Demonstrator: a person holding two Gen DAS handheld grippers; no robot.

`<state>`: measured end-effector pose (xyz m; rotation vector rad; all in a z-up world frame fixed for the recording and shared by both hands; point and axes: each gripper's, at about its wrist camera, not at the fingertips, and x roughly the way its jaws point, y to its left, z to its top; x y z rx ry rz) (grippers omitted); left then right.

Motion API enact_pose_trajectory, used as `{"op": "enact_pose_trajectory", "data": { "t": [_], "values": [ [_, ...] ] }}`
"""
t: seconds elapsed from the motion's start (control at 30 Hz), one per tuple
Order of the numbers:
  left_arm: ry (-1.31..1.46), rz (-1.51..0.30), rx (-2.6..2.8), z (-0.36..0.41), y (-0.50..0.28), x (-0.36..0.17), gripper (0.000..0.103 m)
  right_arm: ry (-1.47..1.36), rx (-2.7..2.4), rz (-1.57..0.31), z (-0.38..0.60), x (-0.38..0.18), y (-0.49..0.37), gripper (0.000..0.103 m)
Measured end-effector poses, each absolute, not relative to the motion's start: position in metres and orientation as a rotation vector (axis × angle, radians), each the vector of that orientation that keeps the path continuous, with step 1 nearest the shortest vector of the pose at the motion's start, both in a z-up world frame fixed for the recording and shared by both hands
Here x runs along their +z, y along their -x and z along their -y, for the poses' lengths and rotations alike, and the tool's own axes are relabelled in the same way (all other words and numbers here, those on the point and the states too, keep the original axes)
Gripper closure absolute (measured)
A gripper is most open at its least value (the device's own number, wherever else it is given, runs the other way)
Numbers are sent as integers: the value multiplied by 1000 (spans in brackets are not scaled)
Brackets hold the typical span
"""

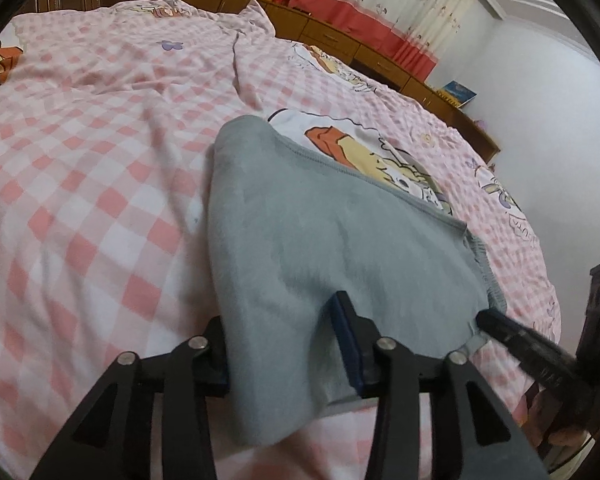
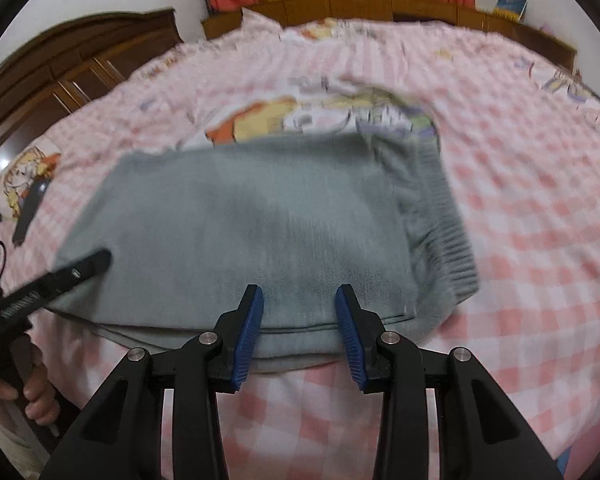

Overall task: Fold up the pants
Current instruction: 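Pinch the folded pants edge with the left gripper and lift it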

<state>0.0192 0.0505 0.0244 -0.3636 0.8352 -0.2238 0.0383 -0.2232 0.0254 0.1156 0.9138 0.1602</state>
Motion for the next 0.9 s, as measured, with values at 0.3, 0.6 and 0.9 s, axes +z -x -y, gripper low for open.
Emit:
{"op": "enact_pose_trajectory", "data": {
  "t": [0.3, 0.6, 0.9],
  "values": [
    [364, -793, -206, -42, -23, 26, 60, -96, 173, -863, 222, 15, -35, 63],
    [364, -761, -215, -43, -13, 43, 76, -176, 176, -893, 222, 34, -23, 63],
    [355, -794, -154, -40, -30, 32, 70, -118, 181, -919, 211, 25, -34, 63]
  ]
}}
